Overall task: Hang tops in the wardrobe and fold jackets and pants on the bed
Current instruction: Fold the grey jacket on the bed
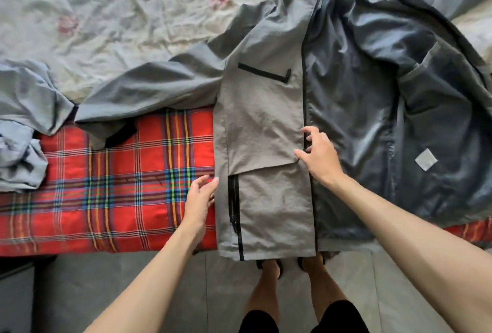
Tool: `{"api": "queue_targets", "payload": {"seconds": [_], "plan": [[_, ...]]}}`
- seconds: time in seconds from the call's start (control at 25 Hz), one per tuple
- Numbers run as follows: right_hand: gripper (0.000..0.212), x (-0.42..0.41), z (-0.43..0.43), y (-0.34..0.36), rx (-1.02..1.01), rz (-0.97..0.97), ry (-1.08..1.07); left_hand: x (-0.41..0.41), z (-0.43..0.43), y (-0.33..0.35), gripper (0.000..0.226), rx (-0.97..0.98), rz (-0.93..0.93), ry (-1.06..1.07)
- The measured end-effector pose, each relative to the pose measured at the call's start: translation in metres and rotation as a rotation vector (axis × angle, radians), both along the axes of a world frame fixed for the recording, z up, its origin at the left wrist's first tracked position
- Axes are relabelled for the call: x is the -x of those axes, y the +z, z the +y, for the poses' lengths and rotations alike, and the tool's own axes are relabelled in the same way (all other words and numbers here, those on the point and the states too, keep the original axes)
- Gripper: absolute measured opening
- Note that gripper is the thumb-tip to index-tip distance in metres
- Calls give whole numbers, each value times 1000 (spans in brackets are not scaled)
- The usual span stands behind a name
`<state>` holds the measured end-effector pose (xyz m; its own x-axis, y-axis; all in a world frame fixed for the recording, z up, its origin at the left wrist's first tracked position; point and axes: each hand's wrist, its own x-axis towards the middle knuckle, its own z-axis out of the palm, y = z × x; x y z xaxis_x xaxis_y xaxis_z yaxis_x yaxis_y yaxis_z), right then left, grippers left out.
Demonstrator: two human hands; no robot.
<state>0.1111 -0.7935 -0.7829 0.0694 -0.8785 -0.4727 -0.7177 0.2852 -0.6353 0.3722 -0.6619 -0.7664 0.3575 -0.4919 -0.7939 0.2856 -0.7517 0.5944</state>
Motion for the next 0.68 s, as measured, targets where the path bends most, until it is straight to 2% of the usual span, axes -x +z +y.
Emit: {"api": "queue_targets", "payload": {"seconds": [0.08, 0.16, 0.24, 0.36, 0.48, 0.56, 0.68], "plan": [[57, 0, -23, -3, -74, 37, 66, -12, -41, 4, 43, 58, 146, 94], [55, -5, -62, -3, -26, 85, 87, -29, -98, -1, 49, 107, 229, 167], [58, -16, -104, -5, 44, 99, 51, -39, -154, -6, 51, 116, 251, 167], [55, -40, -145, -17, 126, 76, -80, -36, -212, -17, 29, 110, 260, 257], [37, -43, -149, -38, 236, 68, -72, -35, -228, -24, 43, 8, 303, 334], [26, -34, -149, -47, 273, 30, -18, -34, -232, -27, 49, 57, 206, 425], [18, -28, -156, -50, 283, 24, 41, -24, -227, -26, 30, 97, -252, 645]]}}
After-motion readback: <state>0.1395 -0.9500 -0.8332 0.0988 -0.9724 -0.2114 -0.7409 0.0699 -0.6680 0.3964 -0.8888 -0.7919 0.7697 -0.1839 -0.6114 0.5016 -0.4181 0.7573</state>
